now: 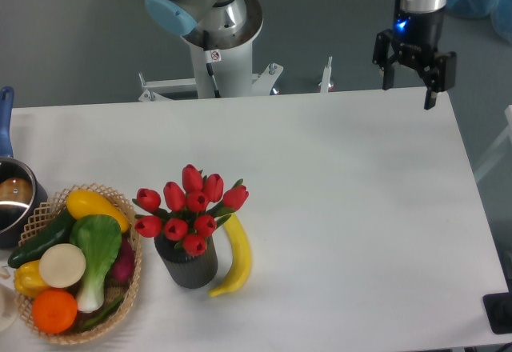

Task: Pick up the flowers from the vase
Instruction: 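Open the gripper wide while hovering above the table, then move the open gripper toward the red tulip stems above the vase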

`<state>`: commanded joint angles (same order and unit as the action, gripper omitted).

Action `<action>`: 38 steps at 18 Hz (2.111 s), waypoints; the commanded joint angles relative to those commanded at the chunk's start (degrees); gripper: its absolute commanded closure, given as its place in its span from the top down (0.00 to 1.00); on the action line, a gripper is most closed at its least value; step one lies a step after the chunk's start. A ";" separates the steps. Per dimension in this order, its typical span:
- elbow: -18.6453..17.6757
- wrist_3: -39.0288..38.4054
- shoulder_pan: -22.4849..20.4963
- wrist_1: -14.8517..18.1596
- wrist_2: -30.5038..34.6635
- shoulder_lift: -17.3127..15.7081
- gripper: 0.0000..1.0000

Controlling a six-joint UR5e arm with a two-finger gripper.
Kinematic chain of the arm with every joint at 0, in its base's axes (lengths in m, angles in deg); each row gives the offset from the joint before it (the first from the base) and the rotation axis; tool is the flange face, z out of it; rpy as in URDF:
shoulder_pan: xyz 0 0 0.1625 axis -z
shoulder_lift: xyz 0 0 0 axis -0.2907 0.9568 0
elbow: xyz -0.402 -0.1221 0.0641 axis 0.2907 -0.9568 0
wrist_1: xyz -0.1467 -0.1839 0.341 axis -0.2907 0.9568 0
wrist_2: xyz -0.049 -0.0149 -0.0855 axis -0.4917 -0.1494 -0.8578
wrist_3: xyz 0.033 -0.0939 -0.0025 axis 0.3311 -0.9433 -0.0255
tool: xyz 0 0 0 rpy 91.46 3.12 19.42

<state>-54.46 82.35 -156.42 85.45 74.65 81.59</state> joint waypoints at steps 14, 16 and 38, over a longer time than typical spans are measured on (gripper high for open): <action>-3.25 -10.71 -0.17 -0.26 -13.25 -0.09 1.00; -3.43 -13.34 -0.70 -0.09 -17.29 0.00 1.00; -3.87 -30.67 8.17 -1.41 -44.12 4.48 1.00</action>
<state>-58.33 51.68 -148.25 84.04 30.53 86.07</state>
